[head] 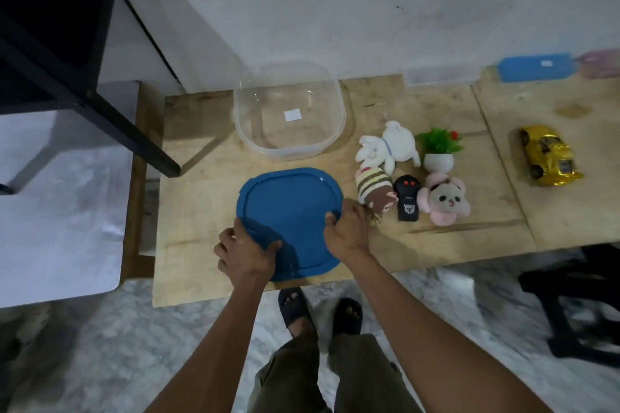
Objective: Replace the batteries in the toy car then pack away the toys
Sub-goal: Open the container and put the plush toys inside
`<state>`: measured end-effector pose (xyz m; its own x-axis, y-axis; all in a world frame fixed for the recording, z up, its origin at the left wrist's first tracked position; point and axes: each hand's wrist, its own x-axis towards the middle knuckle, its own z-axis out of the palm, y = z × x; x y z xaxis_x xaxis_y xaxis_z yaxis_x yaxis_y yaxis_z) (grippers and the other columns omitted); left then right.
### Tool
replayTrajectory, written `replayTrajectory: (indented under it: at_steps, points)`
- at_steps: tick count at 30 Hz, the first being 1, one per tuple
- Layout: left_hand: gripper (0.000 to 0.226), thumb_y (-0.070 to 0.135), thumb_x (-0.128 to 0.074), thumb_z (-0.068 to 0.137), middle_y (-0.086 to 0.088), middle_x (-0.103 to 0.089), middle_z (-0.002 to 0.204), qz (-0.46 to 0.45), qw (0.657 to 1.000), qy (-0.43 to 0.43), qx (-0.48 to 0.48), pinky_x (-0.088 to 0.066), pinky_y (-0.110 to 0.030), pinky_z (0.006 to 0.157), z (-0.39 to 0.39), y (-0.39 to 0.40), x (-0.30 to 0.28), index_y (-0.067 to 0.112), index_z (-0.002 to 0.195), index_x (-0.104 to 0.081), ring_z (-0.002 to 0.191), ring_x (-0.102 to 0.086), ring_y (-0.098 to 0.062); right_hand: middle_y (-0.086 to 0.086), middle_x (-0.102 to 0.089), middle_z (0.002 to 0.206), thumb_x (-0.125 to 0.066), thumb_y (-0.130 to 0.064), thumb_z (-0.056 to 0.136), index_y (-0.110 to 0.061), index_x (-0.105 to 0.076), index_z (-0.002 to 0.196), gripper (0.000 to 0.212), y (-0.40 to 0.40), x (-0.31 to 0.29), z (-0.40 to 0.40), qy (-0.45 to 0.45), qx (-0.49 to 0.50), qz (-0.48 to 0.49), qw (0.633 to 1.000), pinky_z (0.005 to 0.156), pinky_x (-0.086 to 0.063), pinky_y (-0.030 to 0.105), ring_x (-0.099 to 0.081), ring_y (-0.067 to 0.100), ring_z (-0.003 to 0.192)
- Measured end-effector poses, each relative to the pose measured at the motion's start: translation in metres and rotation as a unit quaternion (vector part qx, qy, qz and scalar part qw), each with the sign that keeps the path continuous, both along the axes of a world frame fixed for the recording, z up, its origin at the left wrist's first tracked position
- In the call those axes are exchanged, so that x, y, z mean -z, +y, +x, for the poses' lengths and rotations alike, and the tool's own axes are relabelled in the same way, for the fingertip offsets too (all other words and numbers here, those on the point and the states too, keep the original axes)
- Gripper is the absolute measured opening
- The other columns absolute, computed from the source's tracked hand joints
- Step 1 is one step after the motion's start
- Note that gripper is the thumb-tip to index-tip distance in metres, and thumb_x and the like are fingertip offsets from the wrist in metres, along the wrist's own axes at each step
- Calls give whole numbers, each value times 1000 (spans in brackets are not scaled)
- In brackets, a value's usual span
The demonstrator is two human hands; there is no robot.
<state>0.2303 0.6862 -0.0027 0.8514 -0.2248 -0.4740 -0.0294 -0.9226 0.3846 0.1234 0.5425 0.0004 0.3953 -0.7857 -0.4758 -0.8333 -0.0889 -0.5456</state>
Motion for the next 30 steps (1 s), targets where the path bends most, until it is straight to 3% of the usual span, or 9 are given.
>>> replayTrajectory:
  at_steps: [4,7,10,13,20,23,30]
  points:
    - [91,56,-75,79,-18,-36,147,-22,999,-37,-3,-31,-60,109,-6,-4,-8,18,149,-31,133,-32,-43,17,-48,137,-52,-24,100,-8,-50,136,39,-6,-17,-11,-94,65,-38,993,106,-40,42,-43,32,128]
    - [84,56,-67,86,-21,-34,151,-90,992,-85,18,-29,-60,111,-20,-21,-24,16,151,-32,136,-31,-43,16,-59,122,-56,-22,96,-7,-58,124,31,-24,-34,-36,-156,137,-166,964,95,-41,36,-50,32,117]
    - [79,58,-59,91,-19,-33,154,-159,981,-92,62,-30,-58,112,-38,-55,-39,20,154,-30,139,-30,-40,18,-57,131,-60,-34,93,-10,-59,129,43,-61,-32,-69,-120,186,-274,936,102,-41,49,-49,37,125]
    - [73,55,-57,94,-18,-37,151,-201,967,-92,123,-30,-53,111,-60,-95,-42,20,153,-33,137,-33,-37,21,-45,145,-59,-50,92,-19,-54,139,56,-94,-19,-100,-48,175,-323,929,104,-38,54,-40,40,130]
    - [66,59,-45,94,-19,-36,148,-207,963,-47,164,-30,-50,108,-99,-169,-23,29,152,-38,133,-34,-39,14,-24,159,-48,-72,87,-38,-46,143,65,-113,17,-118,57,68,-260,962,101,-34,68,-21,51,142]
    - [59,56,-46,98,-17,-32,152,-204,966,-26,155,-29,-48,109,-107,-186,-11,32,152,-39,134,-32,-38,12,-24,159,-47,-71,88,-40,-44,142,63,-113,30,-118,75,54,-255,963,101,-35,68,-20,50,141]
    - [58,51,-42,95,-16,-41,144,-206,965,-42,159,-32,-44,109,-110,-198,8,28,148,-46,128,-43,-35,15,-39,152,-44,-73,87,-30,-61,128,61,-123,43,-115,72,52,-326,941,104,-30,62,-31,50,135]
